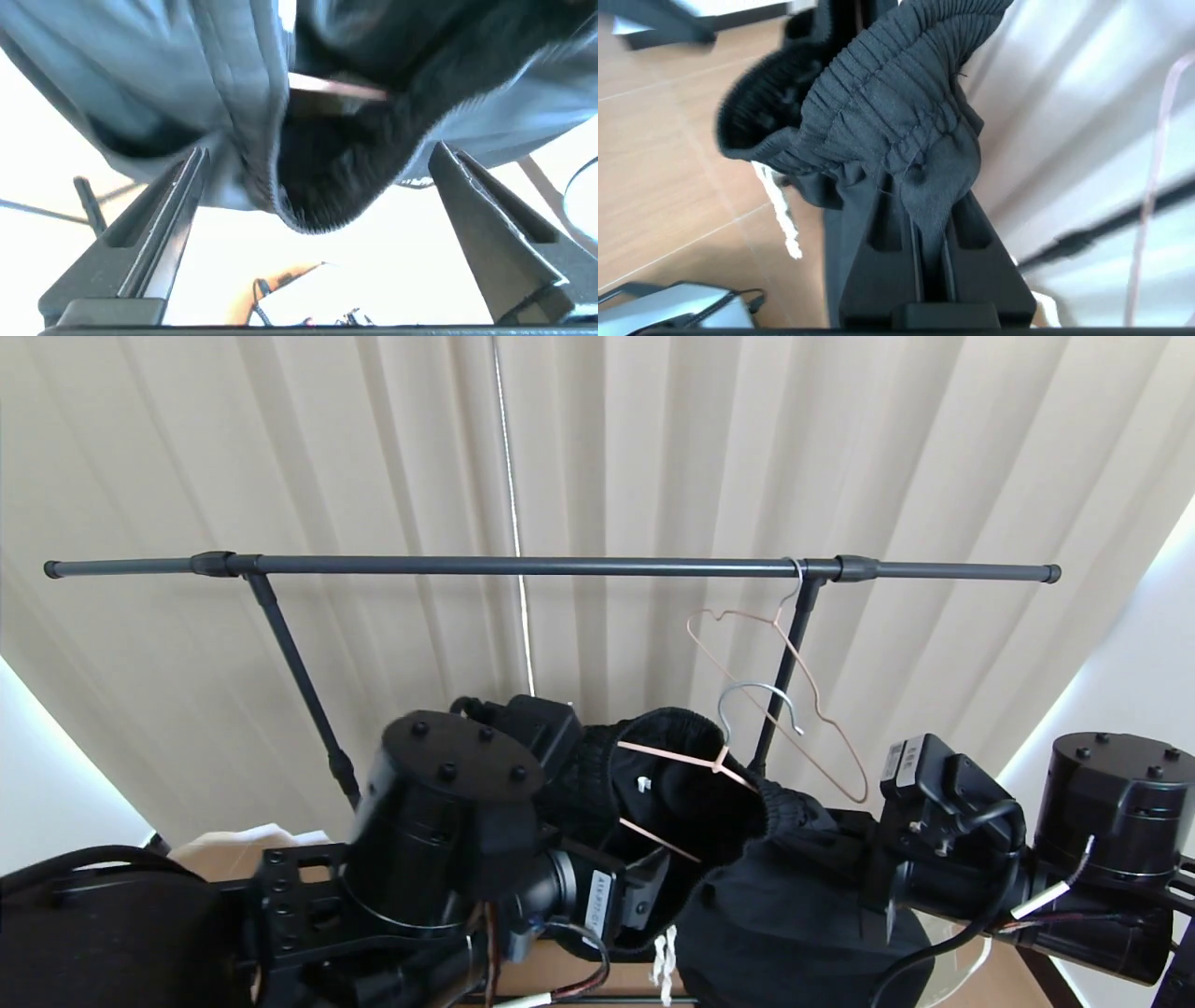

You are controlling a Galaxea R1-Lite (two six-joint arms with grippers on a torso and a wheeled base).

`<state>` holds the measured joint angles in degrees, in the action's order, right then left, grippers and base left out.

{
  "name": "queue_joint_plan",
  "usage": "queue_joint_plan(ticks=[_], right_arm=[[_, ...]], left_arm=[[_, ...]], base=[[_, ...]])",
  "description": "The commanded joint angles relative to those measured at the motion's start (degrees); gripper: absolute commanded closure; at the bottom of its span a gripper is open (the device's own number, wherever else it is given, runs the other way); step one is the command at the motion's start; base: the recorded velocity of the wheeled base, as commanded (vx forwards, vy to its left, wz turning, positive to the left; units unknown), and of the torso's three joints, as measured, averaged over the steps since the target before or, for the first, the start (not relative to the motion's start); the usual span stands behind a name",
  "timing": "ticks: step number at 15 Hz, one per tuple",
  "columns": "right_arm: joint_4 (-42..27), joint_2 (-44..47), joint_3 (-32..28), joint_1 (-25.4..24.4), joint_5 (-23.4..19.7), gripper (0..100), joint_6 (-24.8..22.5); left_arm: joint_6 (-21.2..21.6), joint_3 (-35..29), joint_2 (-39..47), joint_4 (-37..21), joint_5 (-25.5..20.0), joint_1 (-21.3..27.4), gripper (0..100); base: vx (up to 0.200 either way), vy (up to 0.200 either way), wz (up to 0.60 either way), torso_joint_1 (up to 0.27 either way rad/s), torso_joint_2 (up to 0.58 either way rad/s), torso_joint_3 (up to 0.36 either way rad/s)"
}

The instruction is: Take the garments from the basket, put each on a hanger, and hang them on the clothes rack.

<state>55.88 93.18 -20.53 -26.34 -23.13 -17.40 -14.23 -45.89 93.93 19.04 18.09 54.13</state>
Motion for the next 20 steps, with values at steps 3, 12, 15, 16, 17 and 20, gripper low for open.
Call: queue_joint_plan(ticks=[3,12,15,16,17,20], right_arm=[[0.3,0.0,0.9,1.1,-4.3,100,-0.1],[0.3,-0.5,3.0,1.3,-10.7,100,-0.3],[0.3,-0.9,3.5,1.2,-10.7,100,-0.4],[0.3,-1.0,3.6,1.2,-10.7,100,-0.4],[0.3,-1.0,3.6,1.2,-10.8,100,-0.4],[0.6,-0.9,3.7,1.1,-13.6,100,-0.4]], left_arm=[[8.4,2.2,-10.7,-0.2,-9.6,-8.4,0],[31.1,-18.5,-6.9,-28.3,-41.9,-24.3,0],[42.1,-22.7,-0.4,-32.9,-46.8,-27.5,0],[46.0,-22.7,0.9,-33.0,-49.9,-28.1,0],[47.8,-22.8,1.9,-33.0,-50.8,-28.2,0],[56.7,-22.2,4.6,-33.1,-54.0,-28.6,0]], base=[[0.000,0.000,0.00,0.000,0.00,0.000],[0.000,0.000,0.00,0.000,0.00,0.000],[0.000,0.000,0.00,0.000,0.00,0.000],[0.000,0.000,0.00,0.000,0.00,0.000],[0.000,0.000,0.00,0.000,0.00,0.000],[0.000,0.000,0.00,0.000,0.00,0.000]])
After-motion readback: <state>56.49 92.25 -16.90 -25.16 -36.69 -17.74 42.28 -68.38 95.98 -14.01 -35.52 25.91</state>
